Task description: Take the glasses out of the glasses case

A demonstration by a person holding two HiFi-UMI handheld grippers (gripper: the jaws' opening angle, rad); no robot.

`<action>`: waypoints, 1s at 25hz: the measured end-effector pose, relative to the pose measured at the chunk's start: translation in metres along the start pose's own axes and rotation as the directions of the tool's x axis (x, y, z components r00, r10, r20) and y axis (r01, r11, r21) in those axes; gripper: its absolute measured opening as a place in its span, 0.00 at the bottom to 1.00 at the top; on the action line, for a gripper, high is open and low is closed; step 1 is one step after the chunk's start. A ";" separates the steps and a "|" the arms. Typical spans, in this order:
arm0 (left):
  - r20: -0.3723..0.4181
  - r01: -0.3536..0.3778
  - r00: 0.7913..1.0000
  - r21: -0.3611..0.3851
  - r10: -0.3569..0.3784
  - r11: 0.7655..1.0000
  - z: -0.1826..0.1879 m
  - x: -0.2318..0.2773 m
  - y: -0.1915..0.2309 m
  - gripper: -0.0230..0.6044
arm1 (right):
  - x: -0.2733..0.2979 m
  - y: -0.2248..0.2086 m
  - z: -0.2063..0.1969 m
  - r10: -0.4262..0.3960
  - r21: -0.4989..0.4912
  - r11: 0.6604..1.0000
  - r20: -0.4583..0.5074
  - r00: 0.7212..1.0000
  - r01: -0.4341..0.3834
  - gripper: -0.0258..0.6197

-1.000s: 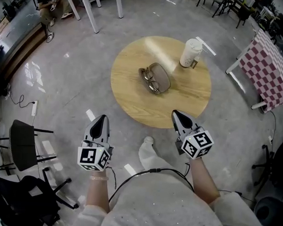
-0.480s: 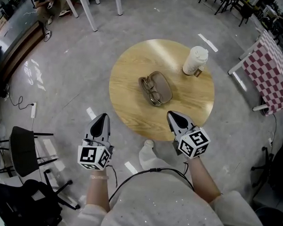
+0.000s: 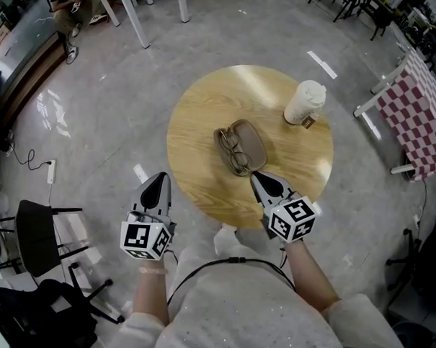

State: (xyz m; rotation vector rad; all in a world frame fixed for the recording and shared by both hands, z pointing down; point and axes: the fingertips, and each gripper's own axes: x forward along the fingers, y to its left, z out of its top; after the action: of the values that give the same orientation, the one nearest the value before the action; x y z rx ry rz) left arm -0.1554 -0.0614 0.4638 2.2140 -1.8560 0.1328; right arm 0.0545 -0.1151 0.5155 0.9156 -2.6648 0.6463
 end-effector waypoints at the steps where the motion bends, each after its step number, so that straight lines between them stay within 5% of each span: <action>1: -0.003 0.002 1.000 0.000 -0.002 1.000 0.000 0.002 0.000 0.04 | 0.002 0.000 0.000 -0.003 0.000 1.000 -0.008 1.000 0.003 0.06; 25: -0.037 0.171 0.985 0.029 -0.170 0.985 0.027 0.074 0.036 0.04 | 0.069 -0.018 -0.005 -0.139 0.037 0.988 -0.195 0.971 0.149 0.18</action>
State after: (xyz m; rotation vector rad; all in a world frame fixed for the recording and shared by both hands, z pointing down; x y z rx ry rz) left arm -0.1792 -0.1443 0.4588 2.3645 -1.6481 0.1686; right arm 0.0133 -0.1616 0.5509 0.9958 -2.3979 0.7327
